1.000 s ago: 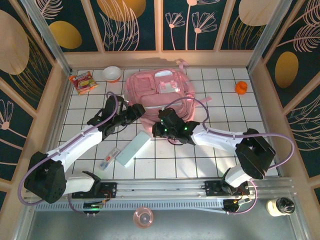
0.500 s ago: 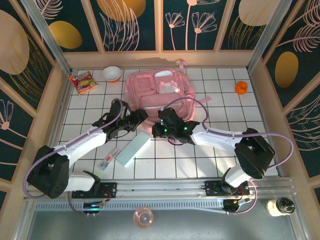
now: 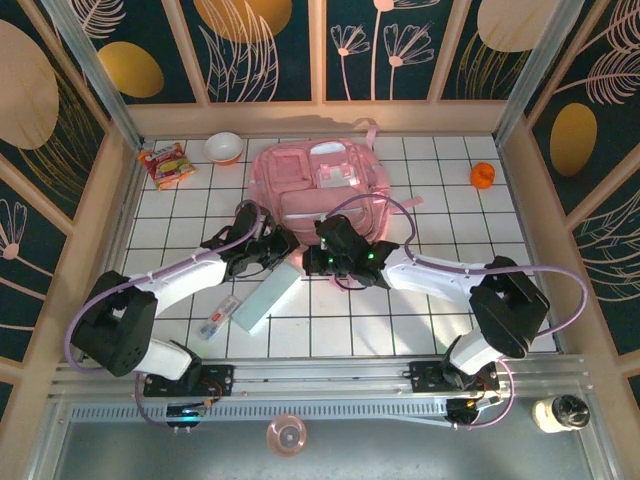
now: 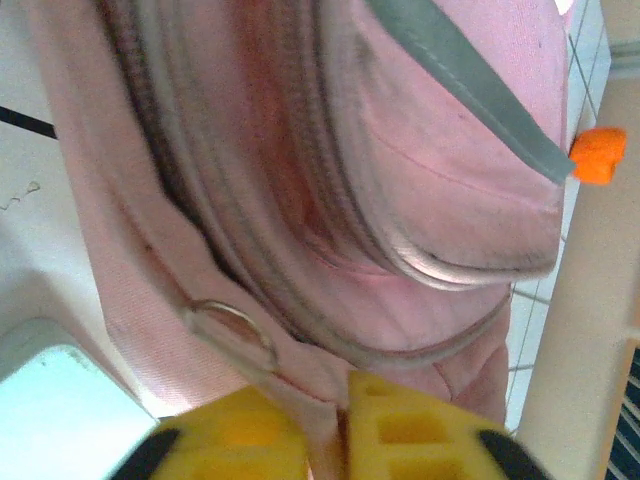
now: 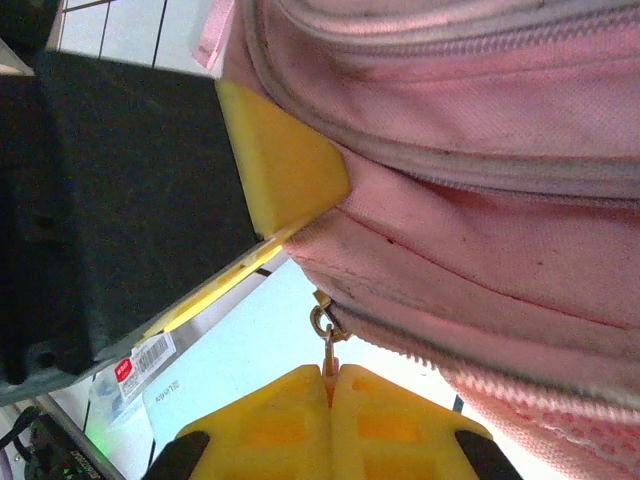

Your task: Pack books, pencil case, and school supplies into a backpack

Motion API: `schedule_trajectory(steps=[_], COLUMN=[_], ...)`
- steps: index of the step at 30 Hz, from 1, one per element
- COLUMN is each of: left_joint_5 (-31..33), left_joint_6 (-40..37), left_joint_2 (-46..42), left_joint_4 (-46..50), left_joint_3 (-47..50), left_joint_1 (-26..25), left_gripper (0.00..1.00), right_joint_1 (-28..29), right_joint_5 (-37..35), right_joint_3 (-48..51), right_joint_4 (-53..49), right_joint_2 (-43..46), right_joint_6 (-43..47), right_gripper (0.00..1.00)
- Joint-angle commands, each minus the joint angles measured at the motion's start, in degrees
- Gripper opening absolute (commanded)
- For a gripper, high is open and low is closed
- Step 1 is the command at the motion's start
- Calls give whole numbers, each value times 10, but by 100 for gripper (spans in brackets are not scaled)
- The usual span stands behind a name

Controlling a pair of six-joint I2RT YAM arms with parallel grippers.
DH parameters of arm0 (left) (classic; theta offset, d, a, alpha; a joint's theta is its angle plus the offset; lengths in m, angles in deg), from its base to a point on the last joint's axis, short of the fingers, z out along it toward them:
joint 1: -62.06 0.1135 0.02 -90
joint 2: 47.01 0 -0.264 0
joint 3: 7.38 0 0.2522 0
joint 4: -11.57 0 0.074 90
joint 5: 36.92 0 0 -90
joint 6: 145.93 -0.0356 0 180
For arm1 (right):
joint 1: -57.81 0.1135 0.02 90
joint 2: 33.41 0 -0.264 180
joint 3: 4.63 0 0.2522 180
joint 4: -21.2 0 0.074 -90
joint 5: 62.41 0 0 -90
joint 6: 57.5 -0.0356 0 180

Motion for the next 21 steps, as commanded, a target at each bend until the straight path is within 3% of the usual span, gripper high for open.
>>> schedule_trajectory(steps=[1, 10, 17, 21], left_joint_5=[49, 77, 60, 70], left_joint_6=[-27, -101, -150, -211], left_joint_2=[6, -17, -20, -20], left_joint_4=[30, 88, 116, 132], left_joint_3=[-29, -44, -64, -84], left_joint_1=[2, 26, 40, 58], left_gripper=[0, 0, 0, 0], right_joint_1=[-11, -99, -172, -173], right_joint_5=[-2, -19, -8, 23], right_joint_3=[-11, 21, 44, 45], right_joint_4=[-28, -145, -157, -150], right_joint_2=[24, 68, 80, 76], right_joint_6=[20, 74, 123, 135], right_gripper=[0, 0, 0, 0])
